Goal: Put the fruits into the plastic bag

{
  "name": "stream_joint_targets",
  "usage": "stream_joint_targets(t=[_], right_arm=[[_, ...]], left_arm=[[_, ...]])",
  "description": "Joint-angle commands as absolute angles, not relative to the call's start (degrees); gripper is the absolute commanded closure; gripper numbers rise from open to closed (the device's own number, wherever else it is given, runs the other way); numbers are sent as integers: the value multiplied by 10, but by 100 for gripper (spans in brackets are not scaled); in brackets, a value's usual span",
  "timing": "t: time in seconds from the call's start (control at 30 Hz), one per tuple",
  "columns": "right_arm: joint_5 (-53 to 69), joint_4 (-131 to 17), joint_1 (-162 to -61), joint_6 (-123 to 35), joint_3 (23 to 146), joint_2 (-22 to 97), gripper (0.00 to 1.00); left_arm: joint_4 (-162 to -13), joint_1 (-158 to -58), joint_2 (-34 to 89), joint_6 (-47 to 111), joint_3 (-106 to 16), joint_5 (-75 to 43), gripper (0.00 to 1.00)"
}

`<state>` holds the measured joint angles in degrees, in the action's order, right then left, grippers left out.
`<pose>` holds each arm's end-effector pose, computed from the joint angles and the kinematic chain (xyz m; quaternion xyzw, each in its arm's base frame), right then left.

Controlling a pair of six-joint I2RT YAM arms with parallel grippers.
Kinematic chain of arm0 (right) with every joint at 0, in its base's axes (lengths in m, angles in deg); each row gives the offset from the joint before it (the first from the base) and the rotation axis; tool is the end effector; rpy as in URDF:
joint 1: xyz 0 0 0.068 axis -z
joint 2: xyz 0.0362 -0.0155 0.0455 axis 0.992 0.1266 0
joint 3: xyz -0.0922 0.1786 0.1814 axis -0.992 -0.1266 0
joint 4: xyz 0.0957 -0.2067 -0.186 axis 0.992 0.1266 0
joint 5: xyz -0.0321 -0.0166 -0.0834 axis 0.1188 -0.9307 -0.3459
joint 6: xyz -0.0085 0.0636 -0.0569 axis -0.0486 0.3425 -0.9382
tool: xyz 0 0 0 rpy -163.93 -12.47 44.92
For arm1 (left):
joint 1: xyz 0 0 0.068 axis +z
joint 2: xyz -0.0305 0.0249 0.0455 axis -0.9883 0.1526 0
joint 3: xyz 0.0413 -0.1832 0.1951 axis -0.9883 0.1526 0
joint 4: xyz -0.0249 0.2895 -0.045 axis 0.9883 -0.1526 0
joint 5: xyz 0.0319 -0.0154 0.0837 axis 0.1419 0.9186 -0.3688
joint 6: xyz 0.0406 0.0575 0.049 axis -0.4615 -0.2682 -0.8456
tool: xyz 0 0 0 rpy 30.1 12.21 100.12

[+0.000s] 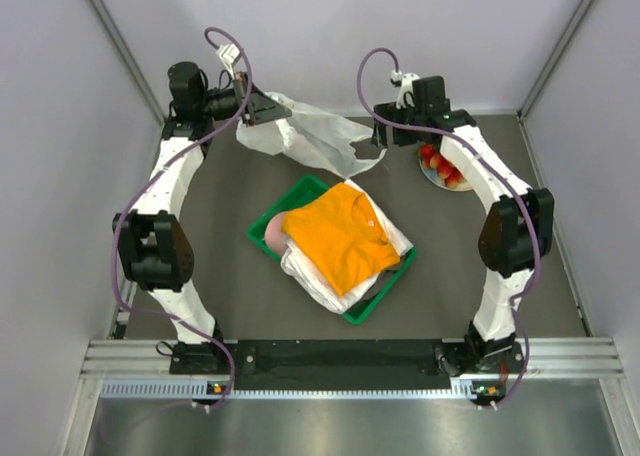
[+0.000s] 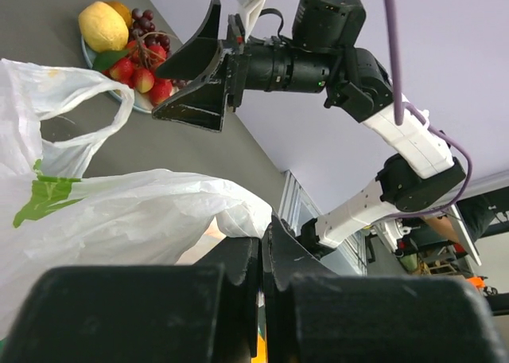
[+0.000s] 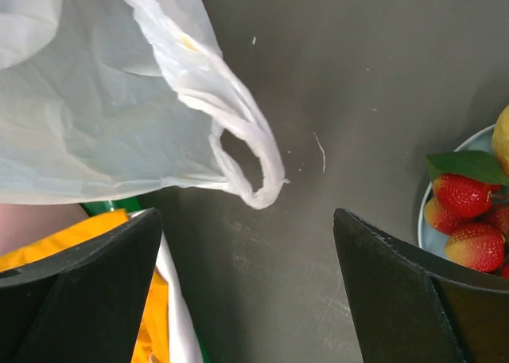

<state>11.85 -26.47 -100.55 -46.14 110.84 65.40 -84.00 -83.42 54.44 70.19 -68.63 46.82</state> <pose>0.4783 0.1696 0.2931 -0.1476 0.8843 0.1729 0.4078 0.4569 -0.0891 0.3922 0.1376 0.6965 -0.6240 0.3265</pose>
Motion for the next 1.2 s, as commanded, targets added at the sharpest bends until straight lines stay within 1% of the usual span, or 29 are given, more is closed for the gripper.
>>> stream_joint_targets(t=[0.0, 0.07, 0.33, 0.47, 0.57, 0.63, 0.67, 0.7, 0.73, 0.77, 0.83, 0.97, 1.17], right_arm=[[102, -271, -1006, -484, 1112, 673, 12], [111, -268, -1000, -479, 1126, 691, 13], [182, -274, -1000, -465, 1169, 735, 25], [204, -286, -1000, -449, 1169, 744, 35], [201, -293, -998, -449, 1175, 741, 45], [193, -264, -998, -454, 1210, 738, 62], [184, -250, -997, -459, 1225, 737, 72], [173, -234, -997, -461, 1241, 734, 89], [155, -207, -994, -463, 1270, 724, 94], [146, -195, -995, -470, 1283, 718, 96], [119, -176, -993, -477, 1308, 691, 97], [87, -185, -994, -484, 1310, 636, 97], [61, -157, -994, -452, 1318, 612, 96]], left_arm=[[-800, -824, 513, 709, -709, 484, 100], [-797, -822, 512, 712, -709, 485, 100], [-768, -817, 516, 735, -708, 486, 100], [-750, -817, 520, 752, -708, 487, 100], [-742, -816, 524, 757, -708, 488, 100], [-739, -817, 529, 761, -709, 486, 100], [-737, -816, 532, 764, -709, 483, 100], [-735, -802, 535, 764, -709, 476, 100], [-735, -798, 538, 764, -709, 470, 100], [-735, -793, 540, 766, -710, 465, 100], [-733, -788, 548, 768, -715, 453, 100], [-730, -774, 564, 782, -724, 435, 100], [-702, -772, 594, 829, -731, 438, 100]])
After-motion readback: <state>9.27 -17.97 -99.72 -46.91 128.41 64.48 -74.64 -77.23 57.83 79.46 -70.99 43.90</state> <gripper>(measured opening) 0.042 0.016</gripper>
